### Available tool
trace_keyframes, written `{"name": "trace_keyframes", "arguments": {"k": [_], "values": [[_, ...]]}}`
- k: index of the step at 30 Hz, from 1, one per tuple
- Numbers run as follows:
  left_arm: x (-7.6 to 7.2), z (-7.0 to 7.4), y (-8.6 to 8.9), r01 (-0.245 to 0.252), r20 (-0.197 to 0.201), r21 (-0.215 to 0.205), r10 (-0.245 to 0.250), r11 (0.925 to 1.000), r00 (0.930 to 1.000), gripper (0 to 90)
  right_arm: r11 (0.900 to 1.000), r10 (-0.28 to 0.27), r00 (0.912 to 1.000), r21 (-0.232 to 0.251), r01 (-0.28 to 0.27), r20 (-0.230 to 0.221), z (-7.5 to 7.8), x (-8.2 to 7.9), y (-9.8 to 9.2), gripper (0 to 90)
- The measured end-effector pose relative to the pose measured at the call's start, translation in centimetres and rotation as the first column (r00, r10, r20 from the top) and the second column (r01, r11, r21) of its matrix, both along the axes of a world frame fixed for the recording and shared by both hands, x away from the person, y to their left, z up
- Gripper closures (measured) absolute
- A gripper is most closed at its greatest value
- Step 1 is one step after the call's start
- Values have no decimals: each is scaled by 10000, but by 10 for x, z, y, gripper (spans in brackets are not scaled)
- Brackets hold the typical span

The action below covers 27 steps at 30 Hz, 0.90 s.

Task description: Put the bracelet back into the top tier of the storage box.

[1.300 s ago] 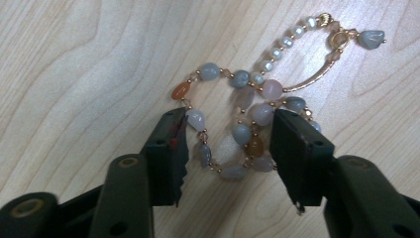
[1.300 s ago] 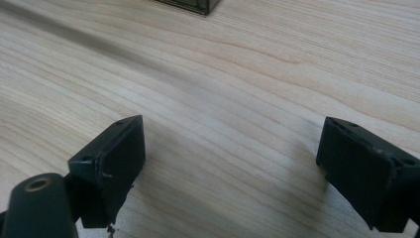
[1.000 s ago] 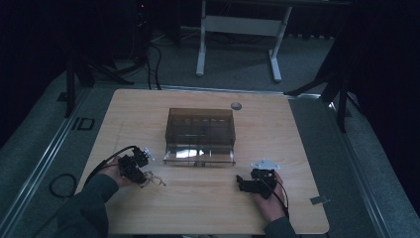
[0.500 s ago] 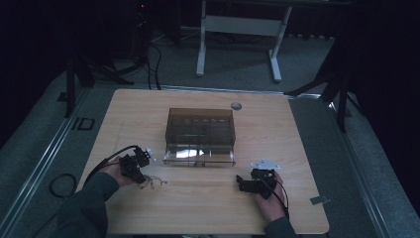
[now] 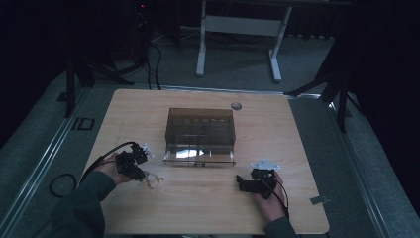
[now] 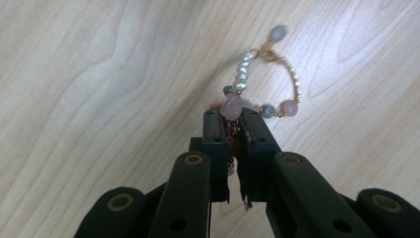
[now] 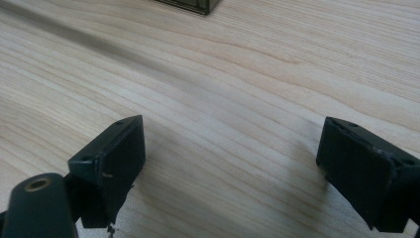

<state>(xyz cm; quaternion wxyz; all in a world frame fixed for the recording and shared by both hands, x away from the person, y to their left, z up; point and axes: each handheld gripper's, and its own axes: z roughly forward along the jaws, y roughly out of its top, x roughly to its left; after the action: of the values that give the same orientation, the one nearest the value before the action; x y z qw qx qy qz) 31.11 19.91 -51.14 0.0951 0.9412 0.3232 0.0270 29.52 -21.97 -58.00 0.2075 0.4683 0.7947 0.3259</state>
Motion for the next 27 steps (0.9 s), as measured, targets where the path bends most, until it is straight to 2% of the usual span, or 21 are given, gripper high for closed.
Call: {"name": "trace_keyframes", "arguments": {"k": [14,27], "values": [[-1,25,2,-35,422,-165,42,9999,9991,836,10000,-2,10000,2,2,-1,0,0,0,112],[-1,39,3,-31,574,-225,43,9997,9983,836,10000,-35,10000,30,35,-14,0,0,0,112]]}}
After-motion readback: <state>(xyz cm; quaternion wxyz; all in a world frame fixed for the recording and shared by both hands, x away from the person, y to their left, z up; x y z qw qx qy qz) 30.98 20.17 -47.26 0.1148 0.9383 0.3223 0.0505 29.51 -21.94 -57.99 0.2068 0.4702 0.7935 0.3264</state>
